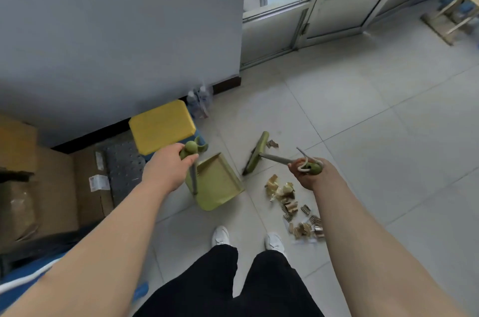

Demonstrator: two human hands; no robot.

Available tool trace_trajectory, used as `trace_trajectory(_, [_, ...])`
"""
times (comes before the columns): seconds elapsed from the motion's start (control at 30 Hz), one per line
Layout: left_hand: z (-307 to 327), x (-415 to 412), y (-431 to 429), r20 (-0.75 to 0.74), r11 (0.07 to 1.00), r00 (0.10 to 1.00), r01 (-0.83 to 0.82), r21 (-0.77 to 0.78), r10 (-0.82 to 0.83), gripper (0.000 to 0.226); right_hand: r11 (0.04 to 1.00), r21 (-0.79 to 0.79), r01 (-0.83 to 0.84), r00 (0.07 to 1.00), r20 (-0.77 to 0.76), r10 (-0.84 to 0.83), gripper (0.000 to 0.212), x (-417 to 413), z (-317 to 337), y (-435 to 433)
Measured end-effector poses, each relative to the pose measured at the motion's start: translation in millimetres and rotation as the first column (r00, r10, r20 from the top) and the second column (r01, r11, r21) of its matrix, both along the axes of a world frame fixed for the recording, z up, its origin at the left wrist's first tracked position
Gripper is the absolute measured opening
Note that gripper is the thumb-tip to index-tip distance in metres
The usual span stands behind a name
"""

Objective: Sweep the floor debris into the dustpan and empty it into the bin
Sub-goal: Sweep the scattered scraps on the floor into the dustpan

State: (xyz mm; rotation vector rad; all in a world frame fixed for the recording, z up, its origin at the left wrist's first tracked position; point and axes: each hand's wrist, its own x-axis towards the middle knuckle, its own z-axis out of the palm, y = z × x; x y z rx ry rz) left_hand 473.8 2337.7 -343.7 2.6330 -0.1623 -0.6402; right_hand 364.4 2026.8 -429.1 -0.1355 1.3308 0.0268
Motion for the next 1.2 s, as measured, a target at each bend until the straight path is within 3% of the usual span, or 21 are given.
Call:
trace_trajectory(0.13, [2, 8, -3, 0.004, 0.999, 0.999, 0.043, 0.005, -0.043, 0.025, 0.989, -0.017, 0.147, 0.988, -0.038, -0.148, 0.05, -16, 0, 1])
trace_trajectory(0.23, [5, 14, -5, 0.002, 0.998, 0.998, 0.061, -0.028, -0.061, 0.028, 0.988, -0.015, 0.155, 0.986, -0.059, -0.156, 0.022, -21, 3, 3])
trace_trajectory(0.57, [7, 33, -25, 0.028, 0.994, 0.994, 0.109, 0.001, -0.109, 0.028, 0.991, -0.059, 0.122, 0.986, 0.118, -0.115, 0.031, 17, 23, 2])
trace_trajectory(0.67, [9, 38, -36, 0.027, 0.996, 0.996, 0.089, 0.004, -0.089, 0.028, 0.998, -0.04, 0.052, 0.978, 0.204, -0.043, 0.01, 35, 23, 0])
trace_trajectory(0.77, [11, 45, -49, 0.015, 0.998, 0.998, 0.061, 0.005, -0.061, 0.028, 0.998, -0.047, -0.05, 0.973, 0.222, 0.059, 0.022, 59, 28, -2])
trace_trajectory(0.87, [13, 53, -65, 0.015, 0.999, 0.999, 0.05, 0.0, -0.05, 0.029, 0.992, -0.04, -0.119, 0.971, 0.206, 0.125, 0.019, 81, 22, -11])
trace_trajectory(1.1, [11, 71, -104, 0.023, 1.0, 1.0, -0.002, 0.025, 0.002, 0.028, 0.992, 0.052, -0.113, 0.971, 0.218, 0.1, 0.012, 116, -3, -49])
trace_trajectory(1.2, [6, 77, -120, 0.008, 0.999, 1.0, 0.002, 0.034, -0.002, 0.027, 0.999, 0.047, 0.009, 0.983, 0.185, -0.018, 0.009, 109, -7, -76])
